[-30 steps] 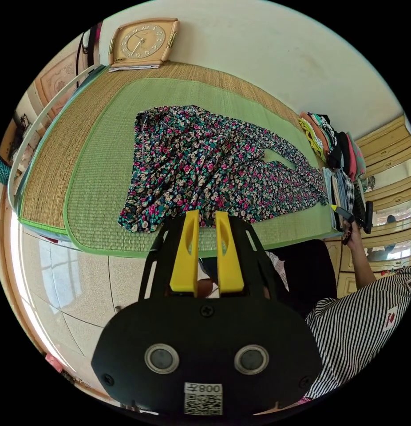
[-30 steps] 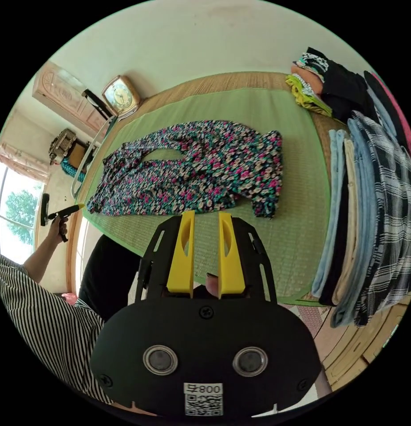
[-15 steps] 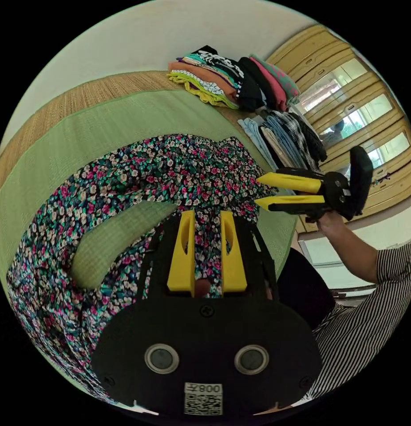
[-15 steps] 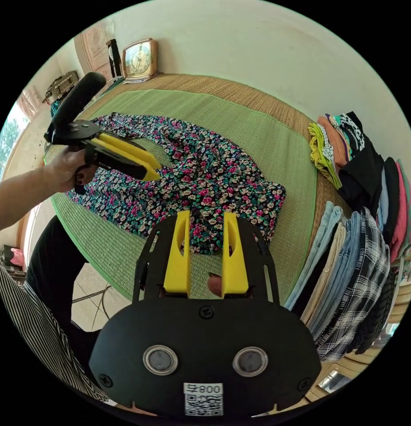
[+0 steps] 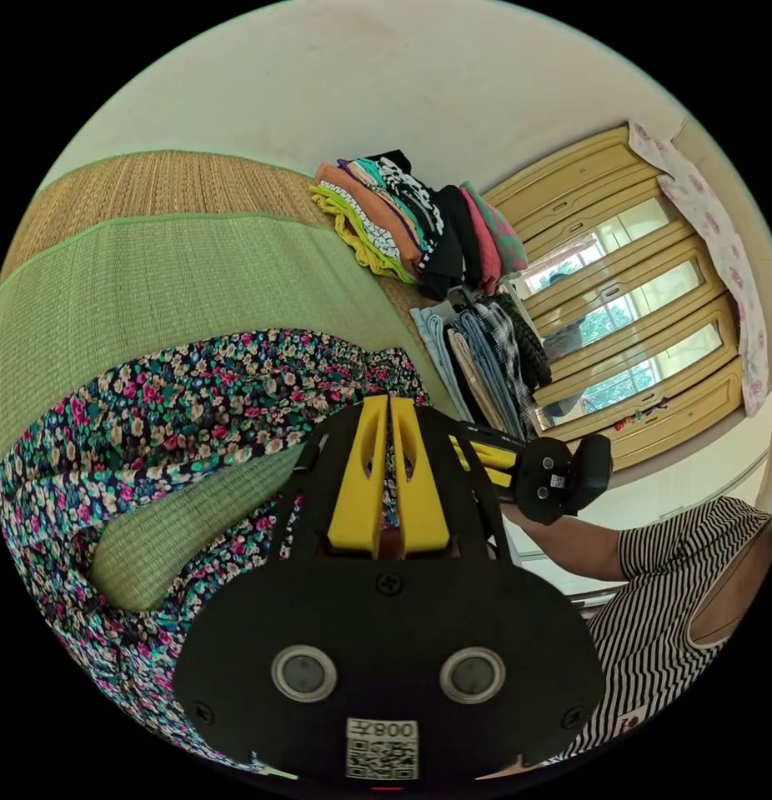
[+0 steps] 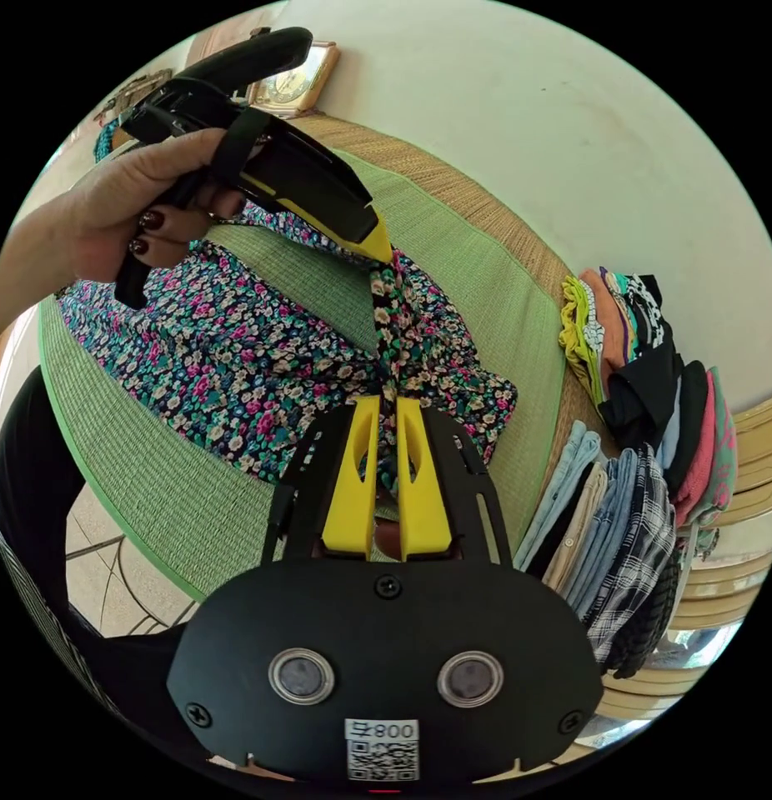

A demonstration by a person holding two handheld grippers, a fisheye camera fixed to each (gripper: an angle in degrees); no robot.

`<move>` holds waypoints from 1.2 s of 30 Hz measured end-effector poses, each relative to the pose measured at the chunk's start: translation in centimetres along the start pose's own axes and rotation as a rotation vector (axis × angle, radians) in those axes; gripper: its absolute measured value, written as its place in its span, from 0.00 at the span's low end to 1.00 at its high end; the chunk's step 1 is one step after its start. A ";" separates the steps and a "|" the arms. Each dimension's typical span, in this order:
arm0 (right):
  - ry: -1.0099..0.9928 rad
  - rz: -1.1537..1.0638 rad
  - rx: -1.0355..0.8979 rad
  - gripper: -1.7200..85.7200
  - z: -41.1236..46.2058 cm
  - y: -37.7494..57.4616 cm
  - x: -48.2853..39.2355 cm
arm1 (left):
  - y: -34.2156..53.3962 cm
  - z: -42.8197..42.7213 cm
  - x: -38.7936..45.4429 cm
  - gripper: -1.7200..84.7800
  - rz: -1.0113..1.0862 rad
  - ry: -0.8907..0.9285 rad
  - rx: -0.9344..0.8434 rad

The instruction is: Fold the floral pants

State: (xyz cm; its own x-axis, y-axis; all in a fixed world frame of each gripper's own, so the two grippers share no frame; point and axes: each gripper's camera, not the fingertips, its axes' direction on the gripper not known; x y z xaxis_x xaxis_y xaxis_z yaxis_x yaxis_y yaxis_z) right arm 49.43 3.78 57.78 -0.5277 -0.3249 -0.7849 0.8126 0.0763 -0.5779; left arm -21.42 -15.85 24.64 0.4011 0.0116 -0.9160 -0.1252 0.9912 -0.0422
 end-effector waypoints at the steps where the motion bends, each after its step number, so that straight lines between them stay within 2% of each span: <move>1: 0.034 0.018 0.007 0.03 -0.5 0.1 0.4 | 0.0 -0.1 0.1 0.02 0.004 0.003 0.007; 8: 0.092 0.113 0.072 0.02 -4.4 0.5 4.1 | -1.2 -1.9 2.2 0.02 0.096 0.041 0.098; 13: 0.214 0.124 0.111 0.02 -7.6 -0.7 7.0 | -2.9 -4.4 3.4 0.02 0.160 0.052 0.196; 19: 0.182 0.143 0.143 0.02 -10.4 -2.3 10.4 | -3.6 -7.0 4.7 0.02 0.224 0.029 0.252; 23: 0.171 0.050 0.138 0.02 -11.8 -5.4 14.0 | -5.6 -7.9 3.9 0.03 0.205 -0.026 0.274; 24: 0.161 0.004 0.122 0.02 -11.3 -7.5 15.6 | -6.9 -7.3 3.0 0.04 0.178 -0.071 0.232; 26: 0.126 -0.056 -0.029 0.03 -8.6 -11.4 18.4 | -8.9 -6.0 0.6 0.05 0.090 -0.091 0.116; 27: 0.001 -0.082 -0.150 0.03 -6.2 -13.9 20.5 | -9.6 -5.5 -1.1 0.06 0.031 -0.108 0.062; 28: -0.119 -0.053 -0.283 0.04 -3.5 -15.8 22.5 | -9.6 -5.5 -1.9 0.07 0.000 -0.122 0.058; 30: -0.219 -0.003 -0.411 0.05 -0.4 -17.1 24.5 | -8.4 -7.3 -3.8 0.08 -0.067 -0.125 0.095; 32: -0.216 0.066 -0.394 0.07 0.5 -17.3 25.6 | -6.1 -9.4 -4.3 0.09 -0.063 -0.128 0.126; 36: -0.275 0.093 -0.183 0.09 -1.3 -13.8 24.3 | 3.0 -12.9 -4.2 0.10 -0.069 -0.211 0.060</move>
State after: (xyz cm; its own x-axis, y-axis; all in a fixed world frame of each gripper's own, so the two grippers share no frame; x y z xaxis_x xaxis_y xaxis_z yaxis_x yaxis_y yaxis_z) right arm 25.06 -3.95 46.42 -0.3469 -0.5487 -0.7606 0.7827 0.2774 -0.5571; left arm -35.19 -14.59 23.21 0.5885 -0.0350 -0.8077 -0.0393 0.9966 -0.0718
